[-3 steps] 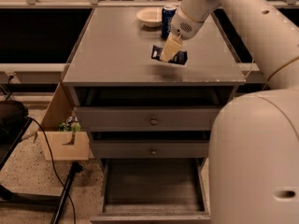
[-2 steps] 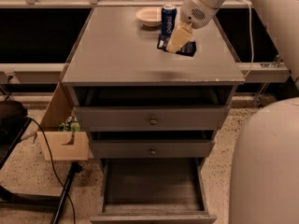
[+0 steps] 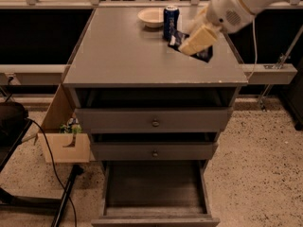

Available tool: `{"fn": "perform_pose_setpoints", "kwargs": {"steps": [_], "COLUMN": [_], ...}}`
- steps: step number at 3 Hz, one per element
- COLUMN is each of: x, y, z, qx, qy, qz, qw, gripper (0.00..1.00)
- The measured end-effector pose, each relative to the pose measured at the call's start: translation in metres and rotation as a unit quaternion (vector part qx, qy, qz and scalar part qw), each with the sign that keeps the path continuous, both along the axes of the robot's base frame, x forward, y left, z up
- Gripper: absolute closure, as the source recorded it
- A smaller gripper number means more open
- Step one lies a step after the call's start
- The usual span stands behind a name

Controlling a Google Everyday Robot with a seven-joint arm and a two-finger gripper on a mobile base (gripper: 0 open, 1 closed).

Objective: Place rxbar blueberry into bottom drawer

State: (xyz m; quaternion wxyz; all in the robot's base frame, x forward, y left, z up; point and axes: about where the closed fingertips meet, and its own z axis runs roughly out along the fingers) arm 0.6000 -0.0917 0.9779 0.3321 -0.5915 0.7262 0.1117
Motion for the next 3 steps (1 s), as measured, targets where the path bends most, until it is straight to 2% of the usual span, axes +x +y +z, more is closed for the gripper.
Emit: {"fn": "perform_pose_setpoints", "kwargs": {"steps": [1,3], "x": [-0.011,-0.016], "y": [-0.022,-0.018], "z": [-0.024,-0.034], "qx": [0.023,0.029], "qy": [-0.005,0.002], "qz": [-0.029,-0.02], "qw": [0.9993,0.9994], "gripper": [1.0,1.0]}}
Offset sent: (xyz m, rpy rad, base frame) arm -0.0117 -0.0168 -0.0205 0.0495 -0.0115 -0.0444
